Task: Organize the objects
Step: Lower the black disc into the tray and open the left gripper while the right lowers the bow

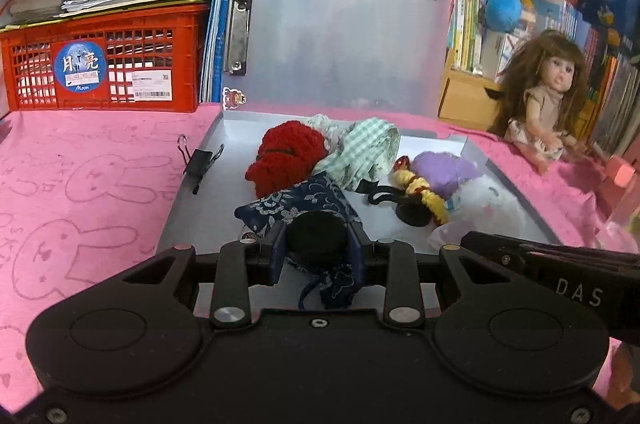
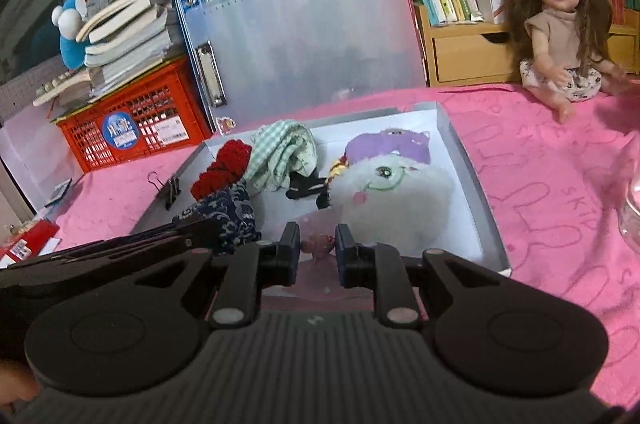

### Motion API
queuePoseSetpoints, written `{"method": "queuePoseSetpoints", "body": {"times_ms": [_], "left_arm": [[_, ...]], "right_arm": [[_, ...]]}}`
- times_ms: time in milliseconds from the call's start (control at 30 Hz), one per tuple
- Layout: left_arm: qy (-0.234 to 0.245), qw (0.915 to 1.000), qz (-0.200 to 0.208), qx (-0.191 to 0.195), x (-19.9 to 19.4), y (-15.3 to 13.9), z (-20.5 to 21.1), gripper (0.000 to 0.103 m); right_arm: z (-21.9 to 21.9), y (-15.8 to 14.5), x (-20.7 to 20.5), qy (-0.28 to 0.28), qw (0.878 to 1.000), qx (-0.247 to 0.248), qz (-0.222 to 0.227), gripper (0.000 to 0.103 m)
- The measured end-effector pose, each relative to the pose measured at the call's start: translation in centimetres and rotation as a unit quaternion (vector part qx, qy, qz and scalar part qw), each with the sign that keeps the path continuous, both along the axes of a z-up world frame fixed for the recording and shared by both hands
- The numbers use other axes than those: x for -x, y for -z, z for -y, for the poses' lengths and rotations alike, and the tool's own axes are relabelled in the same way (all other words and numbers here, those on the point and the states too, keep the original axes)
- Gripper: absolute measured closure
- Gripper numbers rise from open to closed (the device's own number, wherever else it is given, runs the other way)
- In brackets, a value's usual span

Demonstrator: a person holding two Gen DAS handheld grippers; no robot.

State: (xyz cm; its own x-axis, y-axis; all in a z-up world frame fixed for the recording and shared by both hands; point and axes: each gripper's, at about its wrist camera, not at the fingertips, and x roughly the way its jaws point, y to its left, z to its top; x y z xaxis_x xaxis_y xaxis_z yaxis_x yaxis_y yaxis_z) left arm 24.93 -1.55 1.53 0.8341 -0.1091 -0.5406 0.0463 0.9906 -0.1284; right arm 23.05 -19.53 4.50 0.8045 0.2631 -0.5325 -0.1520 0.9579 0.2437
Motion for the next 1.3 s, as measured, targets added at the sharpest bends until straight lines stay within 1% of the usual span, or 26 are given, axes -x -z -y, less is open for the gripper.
{"method": "queuePoseSetpoints", "body": {"times_ms": [433, 567, 733, 900, 967, 1067, 1167, 1200, 1267, 1300], "left_arm": [[-0.019, 0.9996, -0.001, -0.019, -2.6, 0.3, 0.3, 0.072], [-0.021, 0.9994, 0.004, -0.028, -3.0, 0.5, 0.5, 0.072], [-0.019, 0.999, 0.01, -0.038, -3.6, 0.6, 0.6, 0.072], [-0.032, 0.9991, 0.005, -0.029, -4.7, 0.6, 0.4, 0.072], [-0.031, 0.999, 0.006, -0.031, -4.8, 0.6, 0.4, 0.072], [-0.027, 0.9989, 0.009, -0.038, -4.8, 0.7, 0.5, 0.072], [-0.026, 0.999, 0.01, -0.034, -4.7, 0.6, 0.4, 0.072], [-0.025, 0.9992, 0.011, -0.031, -4.6, 0.6, 0.3, 0.071], [-0.021, 0.9994, 0.012, -0.024, -4.4, 0.4, 0.3, 0.06], [-0.018, 0.9995, 0.014, -0.022, -4.2, 0.2, 0.3, 0.058]], "right_arm": [[-0.8, 0.7, -1.8, 0.0, 1.0, 0.03, 0.002, 0.081], [-1.0, 0.9, -2.5, -0.004, 1.0, 0.015, -0.008, 0.081], [-1.4, 1.3, -3.1, -0.008, 1.0, 0.021, -0.011, 0.081], [-1.3, 1.4, -4.1, -0.008, 1.0, 0.015, -0.018, 0.081], [-1.3, 1.7, -4.3, -0.007, 1.0, 0.012, -0.023, 0.081], [-1.4, 2.0, -4.2, -0.01, 1.0, 0.01, -0.019, 0.081], [-1.3, 1.9, -4.1, -0.01, 1.0, 0.008, -0.019, 0.08], [-1.2, 1.8, -4.1, -0.01, 1.0, 0.005, -0.018, 0.076], [-1.1, 1.6, -3.8, -0.008, 1.0, -0.001, -0.011, 0.073], [-1.0, 1.4, -3.7, -0.008, 1.0, 0.0, -0.008, 0.062]]}}
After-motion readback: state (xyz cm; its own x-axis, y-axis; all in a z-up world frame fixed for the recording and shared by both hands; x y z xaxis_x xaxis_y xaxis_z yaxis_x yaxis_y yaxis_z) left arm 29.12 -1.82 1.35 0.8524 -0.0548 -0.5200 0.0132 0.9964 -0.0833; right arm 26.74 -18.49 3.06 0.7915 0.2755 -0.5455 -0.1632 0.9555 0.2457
